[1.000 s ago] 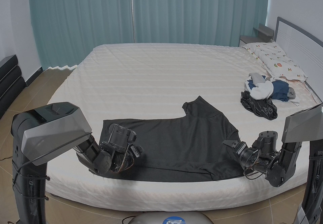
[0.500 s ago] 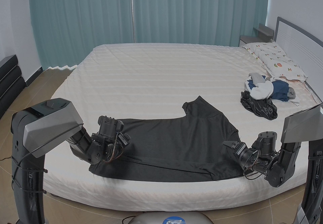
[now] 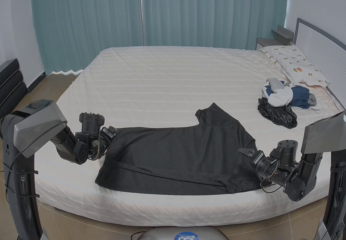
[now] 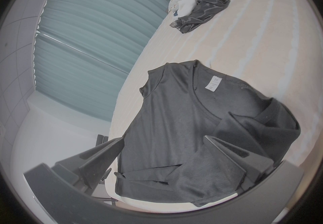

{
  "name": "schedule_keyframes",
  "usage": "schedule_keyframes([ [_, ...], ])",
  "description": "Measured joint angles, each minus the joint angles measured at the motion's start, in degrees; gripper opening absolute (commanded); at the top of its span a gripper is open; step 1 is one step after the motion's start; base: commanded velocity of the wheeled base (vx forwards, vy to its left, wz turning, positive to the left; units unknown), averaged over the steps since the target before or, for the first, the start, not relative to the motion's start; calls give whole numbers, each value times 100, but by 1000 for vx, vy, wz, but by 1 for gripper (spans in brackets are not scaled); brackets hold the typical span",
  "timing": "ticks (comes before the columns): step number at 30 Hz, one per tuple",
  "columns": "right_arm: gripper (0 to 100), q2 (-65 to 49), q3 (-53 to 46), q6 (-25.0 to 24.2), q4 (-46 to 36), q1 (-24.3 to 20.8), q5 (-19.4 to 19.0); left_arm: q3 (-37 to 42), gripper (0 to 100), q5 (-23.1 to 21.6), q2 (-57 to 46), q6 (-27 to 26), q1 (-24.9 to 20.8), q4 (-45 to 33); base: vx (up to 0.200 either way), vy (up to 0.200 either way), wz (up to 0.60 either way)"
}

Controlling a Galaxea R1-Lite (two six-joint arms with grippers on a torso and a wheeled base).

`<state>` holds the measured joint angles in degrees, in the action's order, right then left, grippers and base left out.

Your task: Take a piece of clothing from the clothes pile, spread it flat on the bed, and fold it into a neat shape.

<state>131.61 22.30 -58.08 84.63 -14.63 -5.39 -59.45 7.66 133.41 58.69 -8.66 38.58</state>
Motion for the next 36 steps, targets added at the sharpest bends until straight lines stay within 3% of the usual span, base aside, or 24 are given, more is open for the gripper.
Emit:
schedule_keyframes([
  [5, 100, -137, 149, 11, -255, -362, -9, 99, 100, -1045, -238, 544, 373, -27, 0, 0, 0],
  [8, 100, -189, 378, 18, -723, -703, -11, 144, 100, -1280, -340, 714, 539, -51, 0, 0, 0],
  [15, 100, -252, 1351, 22, -2584, -1497, 17, 218, 100, -1406, -436, 840, 714, -82, 0, 0, 0],
  [20, 100, -236, 1915, 174, -3101, -2029, 49, 254, 100, -1436, -414, 867, 775, -88, 0, 0, 0],
  [24, 100, -223, 2053, 416, -3309, -2189, 66, 267, 100, -1435, -393, 867, 778, -87, 0, 0, 0],
  [36, 100, -29, 2599, 796, -4374, -2476, 673, 273, 100, -1296, -321, 692, 745, -76, 0, 0, 0],
])
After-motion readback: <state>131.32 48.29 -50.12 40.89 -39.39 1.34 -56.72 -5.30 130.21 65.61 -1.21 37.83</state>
